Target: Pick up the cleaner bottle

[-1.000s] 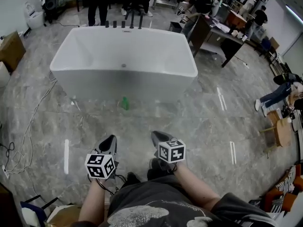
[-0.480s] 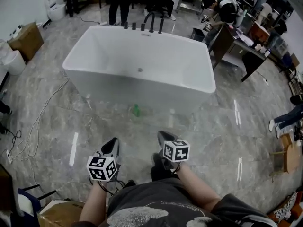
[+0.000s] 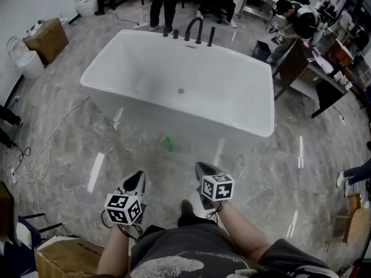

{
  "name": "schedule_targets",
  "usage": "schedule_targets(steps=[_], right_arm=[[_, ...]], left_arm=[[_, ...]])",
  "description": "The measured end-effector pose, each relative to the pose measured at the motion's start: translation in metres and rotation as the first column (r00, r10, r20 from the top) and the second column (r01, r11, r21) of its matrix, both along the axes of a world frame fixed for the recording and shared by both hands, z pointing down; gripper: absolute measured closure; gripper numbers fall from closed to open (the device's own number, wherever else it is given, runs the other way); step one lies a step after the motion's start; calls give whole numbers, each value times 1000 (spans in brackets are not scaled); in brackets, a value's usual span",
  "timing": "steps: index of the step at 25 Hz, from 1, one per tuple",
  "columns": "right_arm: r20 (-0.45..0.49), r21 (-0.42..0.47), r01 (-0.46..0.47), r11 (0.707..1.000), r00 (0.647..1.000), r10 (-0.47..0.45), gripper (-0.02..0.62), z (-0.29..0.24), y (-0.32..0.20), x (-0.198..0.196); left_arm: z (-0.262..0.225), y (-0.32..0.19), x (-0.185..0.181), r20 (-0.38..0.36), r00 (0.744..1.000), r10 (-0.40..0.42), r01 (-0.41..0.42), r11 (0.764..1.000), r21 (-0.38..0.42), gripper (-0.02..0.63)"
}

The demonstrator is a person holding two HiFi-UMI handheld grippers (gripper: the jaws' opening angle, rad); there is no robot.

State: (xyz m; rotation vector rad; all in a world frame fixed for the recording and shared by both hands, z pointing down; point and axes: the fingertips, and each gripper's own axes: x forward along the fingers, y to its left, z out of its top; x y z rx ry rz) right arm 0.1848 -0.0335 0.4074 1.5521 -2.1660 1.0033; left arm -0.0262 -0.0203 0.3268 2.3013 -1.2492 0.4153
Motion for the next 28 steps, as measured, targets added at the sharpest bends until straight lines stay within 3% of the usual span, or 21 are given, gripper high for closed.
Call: schedule_targets(steps=[8, 17, 28], right_arm=[[-19, -15, 104, 994, 994, -105, 557, 23, -28, 12], [-24, -6, 175, 985, 984, -175, 557, 31, -58, -22], [-128, -42, 90, 995, 987, -95, 557, 73, -133, -51]], left_arm=[[0, -27, 5, 20, 992, -128, 128, 992, 3, 577], [14, -67, 0, 19, 992, -126, 126, 992, -6, 577], [82, -179, -33, -21, 999, -45, 43, 995, -91, 577]])
